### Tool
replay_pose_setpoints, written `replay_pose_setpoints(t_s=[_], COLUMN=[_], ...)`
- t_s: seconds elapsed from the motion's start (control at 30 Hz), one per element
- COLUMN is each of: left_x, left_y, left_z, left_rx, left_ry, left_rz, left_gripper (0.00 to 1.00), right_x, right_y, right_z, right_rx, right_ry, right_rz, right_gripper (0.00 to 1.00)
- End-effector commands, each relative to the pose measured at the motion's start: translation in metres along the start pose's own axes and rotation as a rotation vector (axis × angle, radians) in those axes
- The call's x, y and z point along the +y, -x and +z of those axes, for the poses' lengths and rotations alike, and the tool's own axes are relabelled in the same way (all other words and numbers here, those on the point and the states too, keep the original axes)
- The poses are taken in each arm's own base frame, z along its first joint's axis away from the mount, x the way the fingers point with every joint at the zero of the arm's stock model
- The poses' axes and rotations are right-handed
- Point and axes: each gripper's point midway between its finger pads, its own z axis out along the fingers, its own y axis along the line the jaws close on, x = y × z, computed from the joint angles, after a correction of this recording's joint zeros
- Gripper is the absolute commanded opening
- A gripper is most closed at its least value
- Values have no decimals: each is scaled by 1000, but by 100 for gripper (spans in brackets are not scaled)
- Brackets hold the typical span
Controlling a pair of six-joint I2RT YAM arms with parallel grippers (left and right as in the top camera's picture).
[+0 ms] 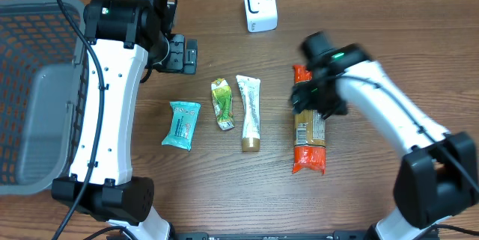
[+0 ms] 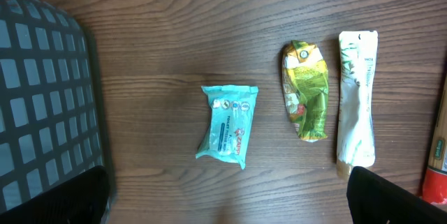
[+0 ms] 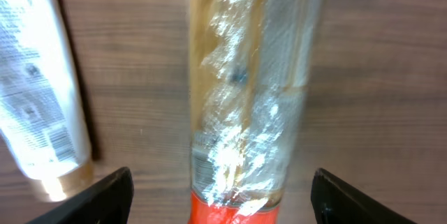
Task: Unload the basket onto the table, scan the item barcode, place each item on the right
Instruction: 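Lift the pasta bag with the right gripper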
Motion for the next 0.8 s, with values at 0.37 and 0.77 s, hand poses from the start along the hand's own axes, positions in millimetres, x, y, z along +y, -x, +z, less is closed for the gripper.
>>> replay_pose_setpoints(t_s=[0.37, 0.77], left_x=[1, 1], left_y=[0, 0], left_z=[4, 4], left_rx=[10, 10], left_ry=[1, 1], left_rz=[11, 11], left_gripper=[100, 100], right_x=[-26, -27], right_y=[-10, -11], right_z=[53, 94], right_rx=[-41, -116], right_ry=[484, 504], right_rz=[-90, -13], right_gripper=[82, 66])
